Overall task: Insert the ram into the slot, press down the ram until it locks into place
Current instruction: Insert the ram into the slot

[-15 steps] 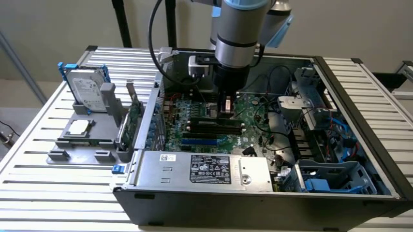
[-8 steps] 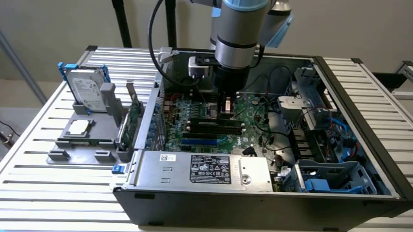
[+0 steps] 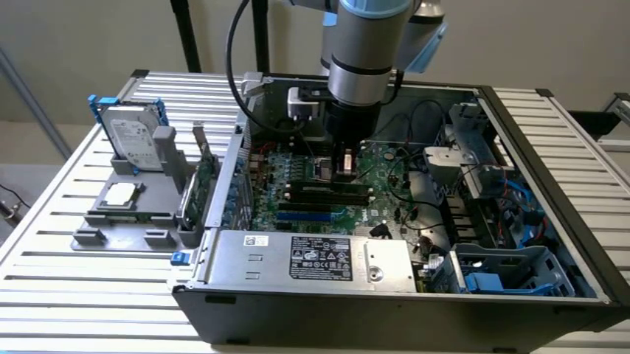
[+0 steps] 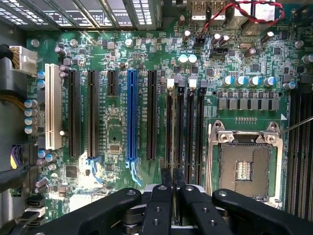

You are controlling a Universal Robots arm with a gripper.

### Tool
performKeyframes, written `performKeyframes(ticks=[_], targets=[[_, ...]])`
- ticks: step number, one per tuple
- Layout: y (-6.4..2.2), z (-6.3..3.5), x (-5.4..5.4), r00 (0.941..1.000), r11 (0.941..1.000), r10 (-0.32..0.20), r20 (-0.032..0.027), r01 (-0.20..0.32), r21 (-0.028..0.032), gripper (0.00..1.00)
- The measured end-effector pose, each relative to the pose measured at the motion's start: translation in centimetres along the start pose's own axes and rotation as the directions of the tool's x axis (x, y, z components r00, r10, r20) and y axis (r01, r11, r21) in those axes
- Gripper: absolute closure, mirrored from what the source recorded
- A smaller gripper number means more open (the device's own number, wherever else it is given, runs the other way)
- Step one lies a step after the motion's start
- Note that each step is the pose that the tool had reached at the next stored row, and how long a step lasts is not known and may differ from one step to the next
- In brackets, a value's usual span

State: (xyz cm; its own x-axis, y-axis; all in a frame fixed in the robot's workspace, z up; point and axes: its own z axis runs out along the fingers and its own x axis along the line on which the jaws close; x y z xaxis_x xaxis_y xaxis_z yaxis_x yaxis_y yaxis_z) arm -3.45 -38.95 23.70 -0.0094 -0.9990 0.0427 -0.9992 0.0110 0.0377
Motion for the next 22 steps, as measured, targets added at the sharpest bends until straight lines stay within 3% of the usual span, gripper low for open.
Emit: performKeyframes(ticks=[22], targets=[[-0.12, 0.48, 0.32, 1.0000, 1.0000, 0.000, -0.0001, 0.000, -0.0001, 0.87]])
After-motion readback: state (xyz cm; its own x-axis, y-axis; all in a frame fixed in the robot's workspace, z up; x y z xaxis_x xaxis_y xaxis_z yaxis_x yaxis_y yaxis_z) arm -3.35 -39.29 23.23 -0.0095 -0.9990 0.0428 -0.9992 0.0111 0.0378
